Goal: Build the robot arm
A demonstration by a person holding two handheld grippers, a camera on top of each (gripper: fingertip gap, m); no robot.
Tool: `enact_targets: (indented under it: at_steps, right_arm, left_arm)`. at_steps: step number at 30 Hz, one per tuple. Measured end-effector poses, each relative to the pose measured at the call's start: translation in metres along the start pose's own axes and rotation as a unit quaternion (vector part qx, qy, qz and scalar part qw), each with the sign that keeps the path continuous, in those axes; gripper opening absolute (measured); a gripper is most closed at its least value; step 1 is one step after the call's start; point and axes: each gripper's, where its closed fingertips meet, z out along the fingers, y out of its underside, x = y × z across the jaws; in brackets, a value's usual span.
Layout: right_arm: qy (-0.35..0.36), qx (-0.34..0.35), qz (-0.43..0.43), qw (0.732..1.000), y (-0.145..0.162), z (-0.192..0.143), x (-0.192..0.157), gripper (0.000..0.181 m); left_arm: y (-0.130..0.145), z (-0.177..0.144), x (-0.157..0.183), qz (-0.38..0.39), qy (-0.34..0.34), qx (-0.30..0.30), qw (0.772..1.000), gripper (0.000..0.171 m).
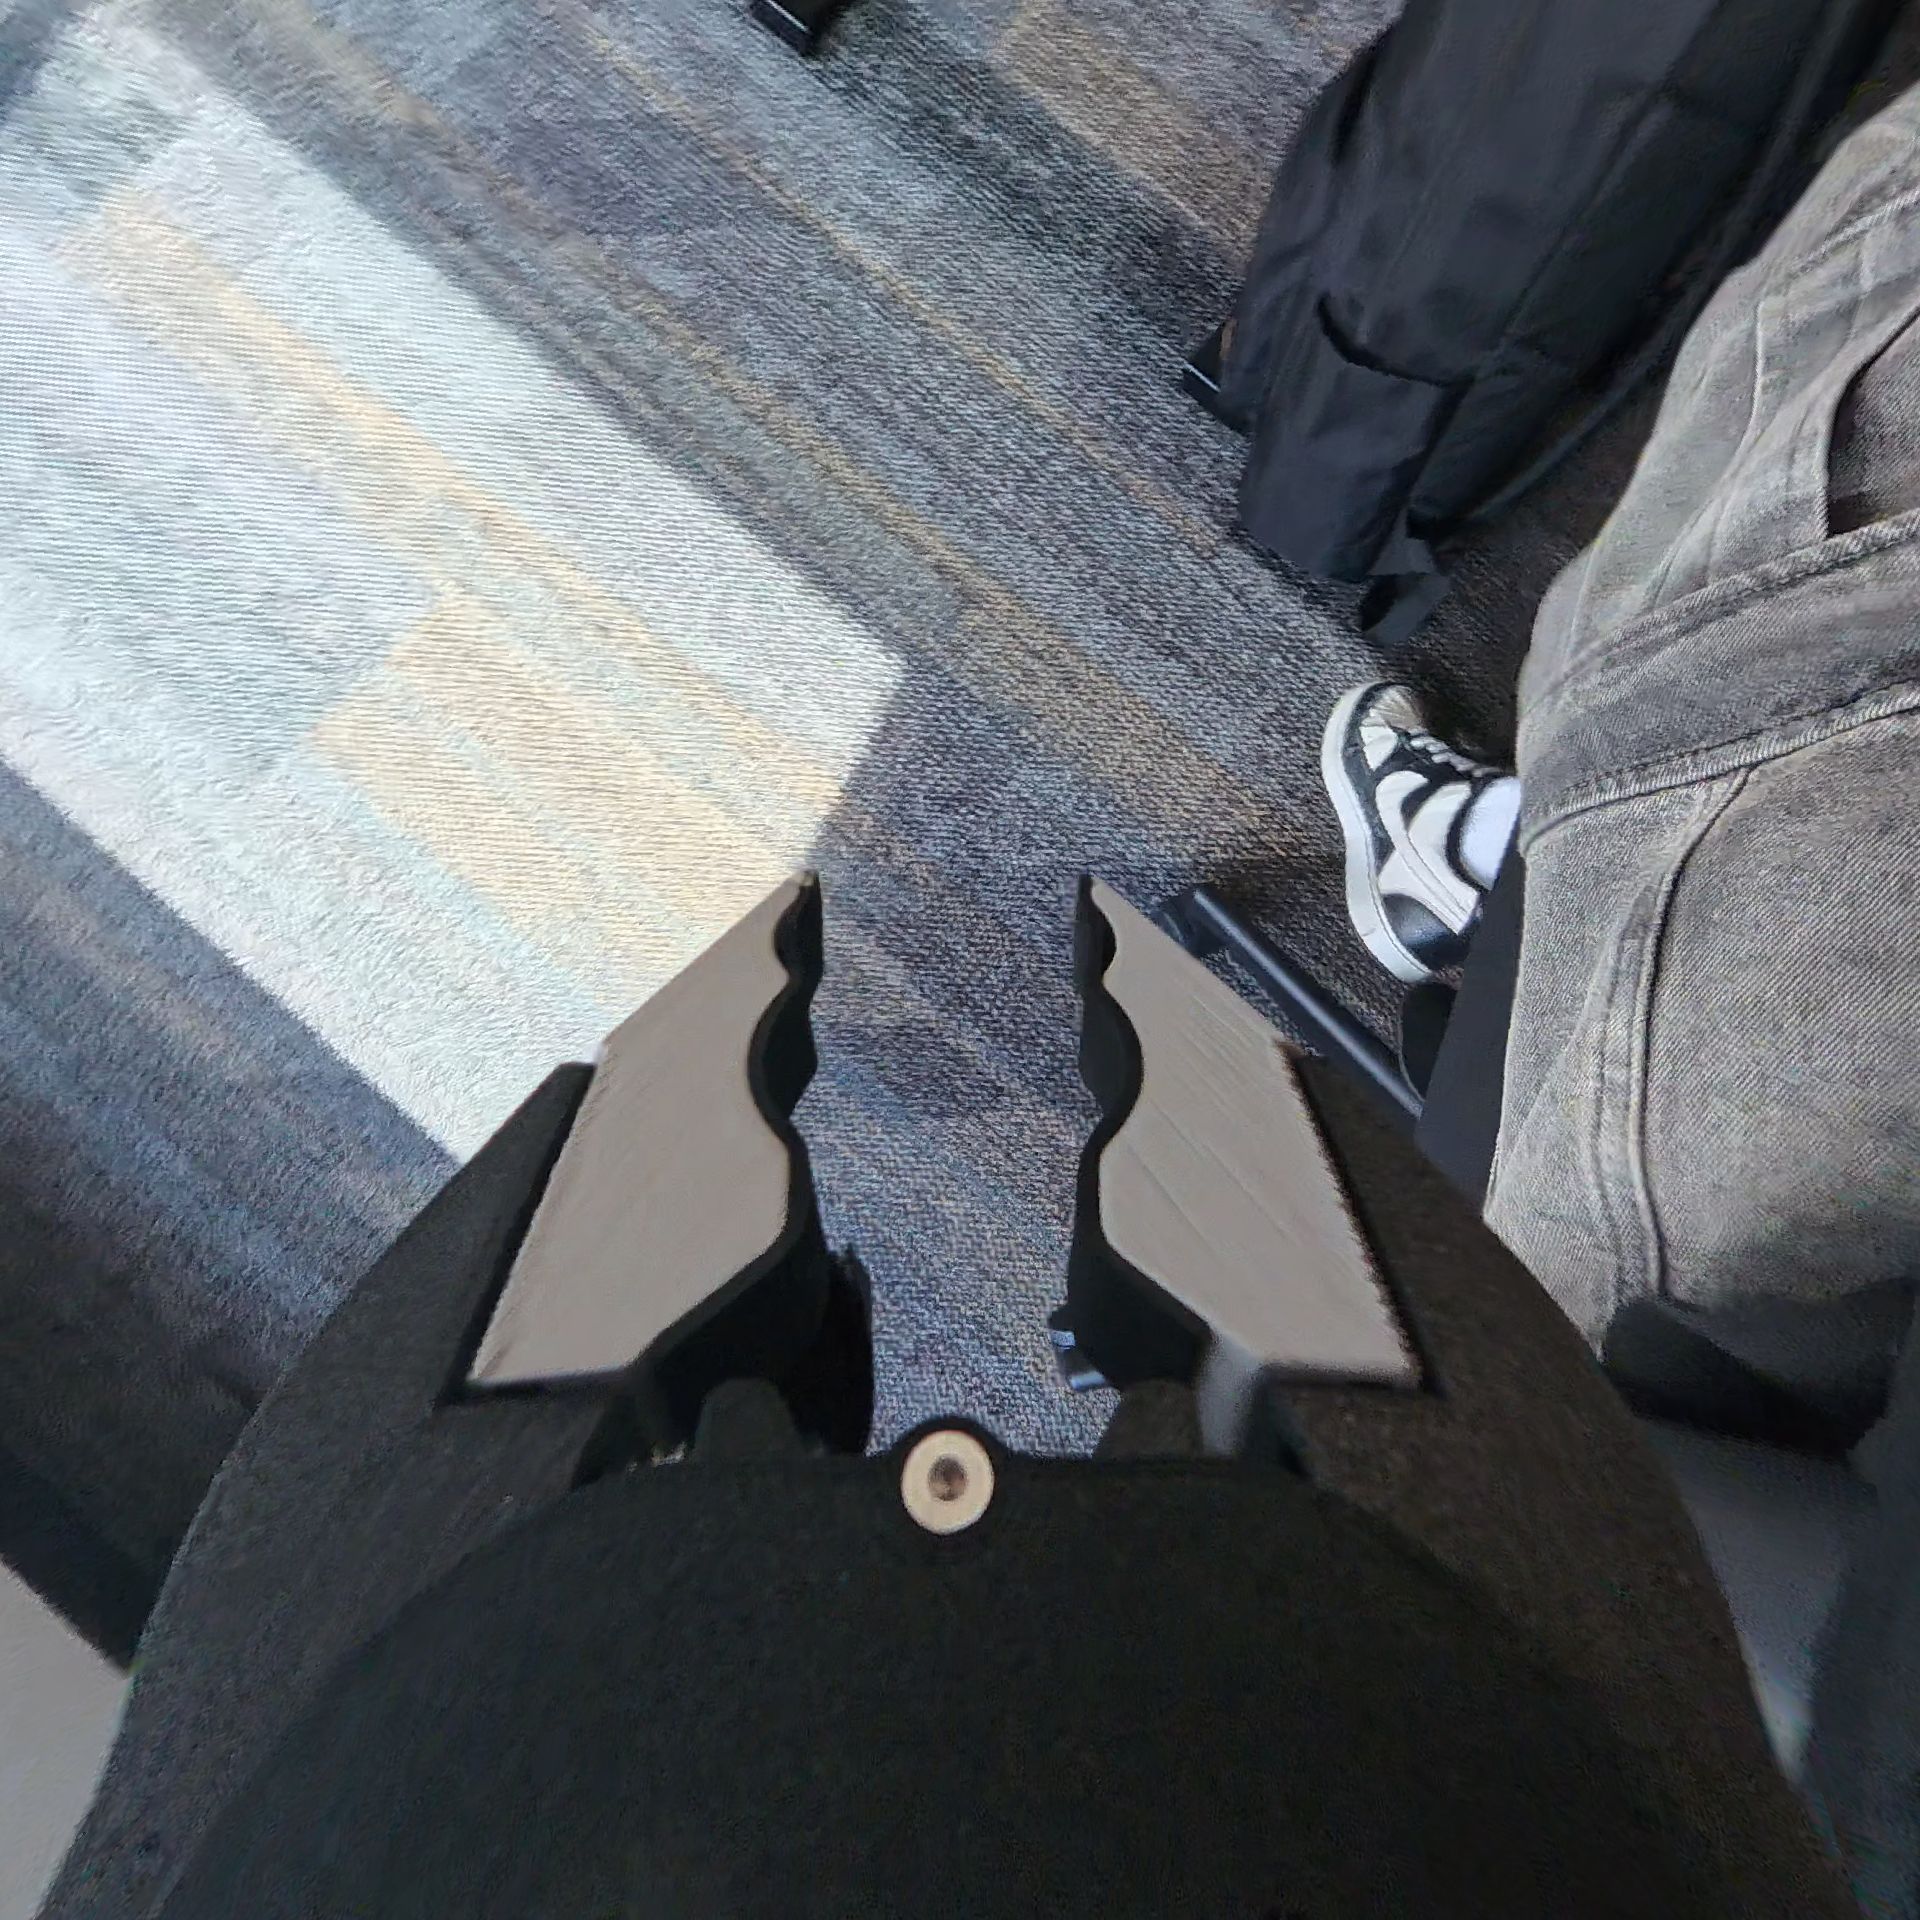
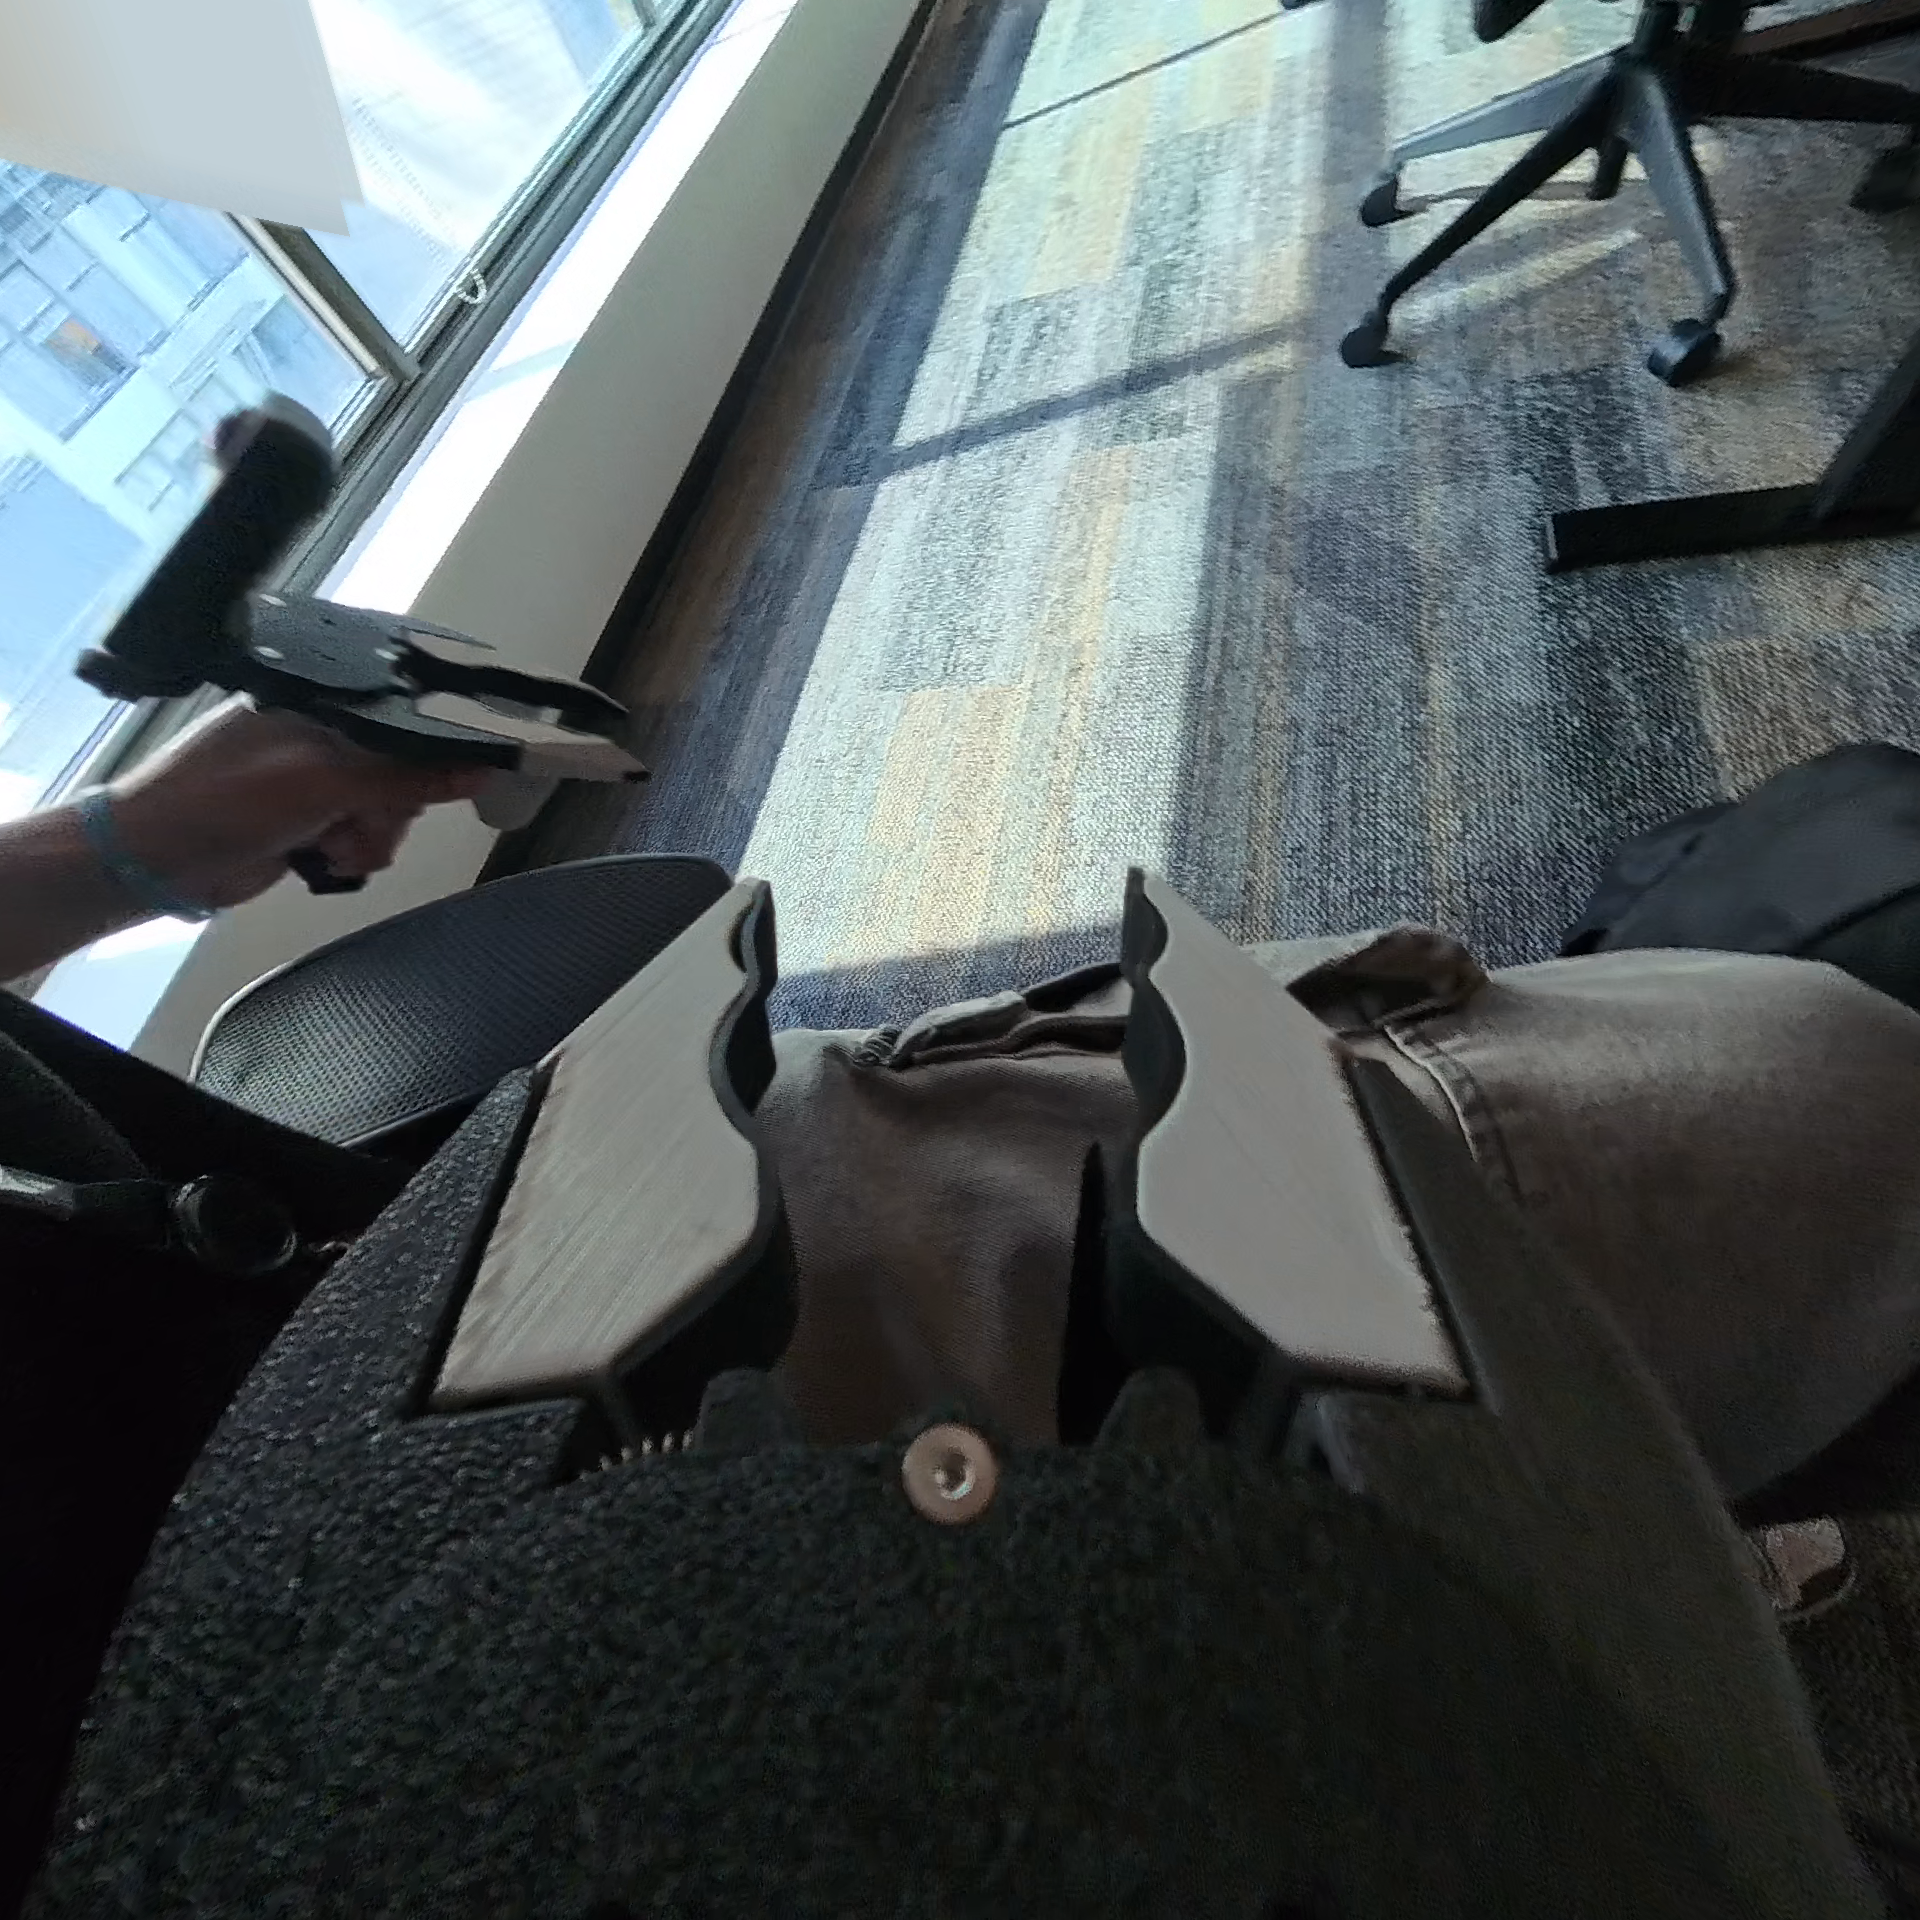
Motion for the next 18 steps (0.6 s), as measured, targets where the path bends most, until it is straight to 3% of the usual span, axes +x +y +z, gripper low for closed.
enact_targets:
  at_steps: [2, 4, 8, 11, 14, 18]
  right_arm:
    - [0.015, 0.004, 0.009, 1.0, 0.008, -0.006, 0.011, 0.066]
    - [0.037, 0.014, 0.004, 0.999, 0.015, -0.011, 0.023, 0.063]
    - [0.07, 0.046, 0.015, 0.996, 0.026, -0.015, 0.049, 0.056]
    - [0.086, 0.06, 0.042, 0.994, 0.031, -0.012, 0.07, 0.05]
    - [0.102, 0.055, 0.062, 0.991, 0.035, -0.004, 0.089, 0.045]
    - [0.127, 0.026, 0.058, 0.99, 0.035, 0.01, 0.11, 0.042]
  left_arm:
    - [0.009, 0.048, 0.009, -0.012, 0.028, -0.018, 0.999, 0.048]
    - [0.032, 0.12, 0.022, -0.036, 0.074, -0.019, 0.996, 0.047]
    - [0.131, 0.29, 0.02, -0.005, 0.104, -0.073, 0.992, 0.042]
    - [0.193, 0.387, 0.0, 0.024, 0.089, -0.122, 0.988, 0.035]
    - [0.224, 0.456, -0.012, -0.01, 0.076, -0.162, 0.984, 0.034]
    - [0.225, 0.508, -0.006, -0.103, 0.071, -0.14, 0.982, 0.033]
